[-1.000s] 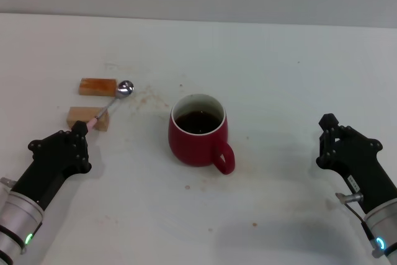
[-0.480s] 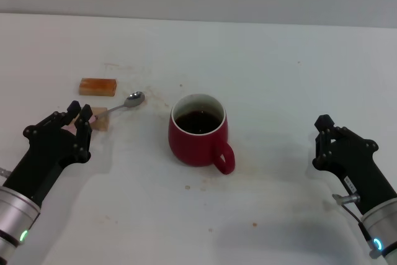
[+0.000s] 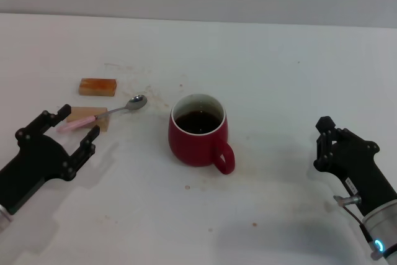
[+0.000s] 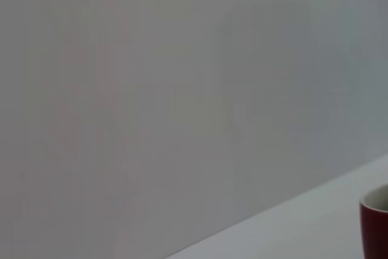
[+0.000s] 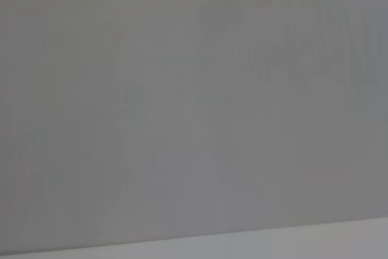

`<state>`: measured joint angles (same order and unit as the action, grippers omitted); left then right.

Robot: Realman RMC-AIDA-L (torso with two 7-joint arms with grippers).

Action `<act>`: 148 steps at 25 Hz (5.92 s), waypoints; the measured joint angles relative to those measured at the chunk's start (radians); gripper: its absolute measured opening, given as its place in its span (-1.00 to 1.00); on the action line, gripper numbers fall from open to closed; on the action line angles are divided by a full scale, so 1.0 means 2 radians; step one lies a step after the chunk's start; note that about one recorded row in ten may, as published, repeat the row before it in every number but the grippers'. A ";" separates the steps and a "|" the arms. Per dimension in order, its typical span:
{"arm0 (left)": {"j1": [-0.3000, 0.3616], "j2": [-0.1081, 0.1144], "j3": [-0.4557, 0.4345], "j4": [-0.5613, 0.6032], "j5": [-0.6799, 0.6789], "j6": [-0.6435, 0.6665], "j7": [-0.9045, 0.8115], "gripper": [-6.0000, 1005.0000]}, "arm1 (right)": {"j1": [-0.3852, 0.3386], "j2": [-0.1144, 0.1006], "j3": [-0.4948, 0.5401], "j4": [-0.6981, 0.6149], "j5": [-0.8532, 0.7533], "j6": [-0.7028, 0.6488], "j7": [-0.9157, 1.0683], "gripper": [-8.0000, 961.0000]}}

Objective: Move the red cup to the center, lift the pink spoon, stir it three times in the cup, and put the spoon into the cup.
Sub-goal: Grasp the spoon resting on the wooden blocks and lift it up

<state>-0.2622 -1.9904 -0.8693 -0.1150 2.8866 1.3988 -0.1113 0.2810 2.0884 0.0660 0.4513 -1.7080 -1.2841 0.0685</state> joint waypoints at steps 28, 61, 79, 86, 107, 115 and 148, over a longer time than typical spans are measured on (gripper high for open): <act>-0.079 0.008 0.062 0.101 -0.002 -0.039 0.091 0.47 | -0.003 -0.001 -0.006 0.008 0.000 -0.002 0.001 -0.99; -0.083 0.007 0.047 0.097 -0.021 -0.081 0.109 0.11 | -0.001 -0.002 -0.006 0.018 -0.008 -0.002 0.001 -0.99; -0.084 0.004 0.047 0.097 -0.027 -0.093 0.109 -0.19 | 0.000 -0.002 -0.008 0.020 -0.008 -0.002 0.001 -0.99; -0.085 0.004 0.047 0.097 -0.029 -0.093 0.109 -0.24 | 0.001 -0.002 -0.011 0.020 -0.008 -0.002 0.001 -0.99; -0.085 0.003 0.047 0.097 -0.028 -0.093 0.109 -0.41 | 0.002 -0.002 -0.012 0.020 -0.008 -0.002 0.001 -0.98; -0.085 0.001 0.047 0.099 -0.029 -0.093 0.109 -0.52 | 0.002 -0.002 -0.012 0.020 -0.008 -0.002 0.001 -0.98; -0.080 -0.001 0.053 0.097 -0.029 -0.058 0.090 -0.36 | 0.003 -0.002 -0.012 0.020 -0.008 -0.001 0.001 -0.98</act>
<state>-0.4230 -1.9922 -0.7640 0.0798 2.8288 1.2827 0.0681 0.2869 2.0847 0.0429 0.4909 -1.7242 -1.2862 0.0706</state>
